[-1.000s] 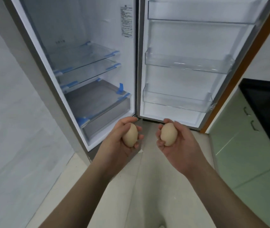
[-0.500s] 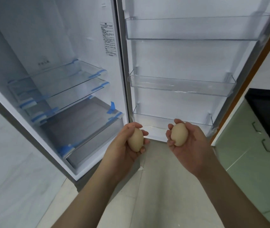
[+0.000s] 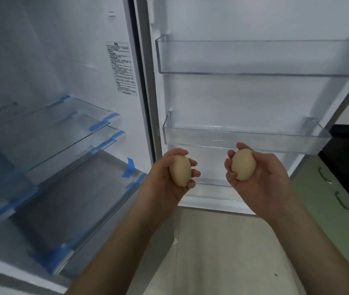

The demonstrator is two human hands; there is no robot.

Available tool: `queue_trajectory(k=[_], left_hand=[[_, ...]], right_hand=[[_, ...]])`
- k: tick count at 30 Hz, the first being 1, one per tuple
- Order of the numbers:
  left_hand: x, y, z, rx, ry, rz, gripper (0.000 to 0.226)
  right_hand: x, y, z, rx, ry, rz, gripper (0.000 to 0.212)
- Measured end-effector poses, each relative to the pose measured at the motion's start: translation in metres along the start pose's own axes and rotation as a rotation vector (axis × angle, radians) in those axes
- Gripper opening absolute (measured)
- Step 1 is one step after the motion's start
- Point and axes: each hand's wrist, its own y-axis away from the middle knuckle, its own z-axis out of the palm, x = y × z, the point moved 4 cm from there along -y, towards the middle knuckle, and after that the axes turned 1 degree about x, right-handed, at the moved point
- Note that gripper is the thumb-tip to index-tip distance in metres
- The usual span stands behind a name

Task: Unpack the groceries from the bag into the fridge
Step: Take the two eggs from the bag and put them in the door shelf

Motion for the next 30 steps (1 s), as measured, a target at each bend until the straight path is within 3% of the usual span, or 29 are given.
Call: queue_trajectory(k=[9, 14, 21, 26, 30], left_hand=[[0.026, -0.076, 0.014, -0.251, -0.107, -0.030, 0.033], [0.036, -0.102, 0.028, -0.330, -0.175, -0.079, 0.043], [0.046, -0.136, 0.040, -0.211, -0.260, -0.004, 0.033], [0.048, -0.159, 0.042, -0.096, -0.739, 0.066, 0.029], [0.045, -0.174, 0.044, -0.031, -0.955, 0.065, 0.022]], right_hand=[[-0.035, -0.042, 0.010, -0.036, 0.061, -0.095, 0.037], [-0.057, -0.067, 0.012, -0.091, 0.290, -0.061, 0.040], [-0.090, -0.104, 0.007, -0.057, 0.440, -0.094, 0.030], [-0.105, -0.125, 0.007, -0.041, 0.742, -0.171, 0.022], [-0.106, -0.136, 0.005, -0.074, 0.887, -0.168, 0.020]])
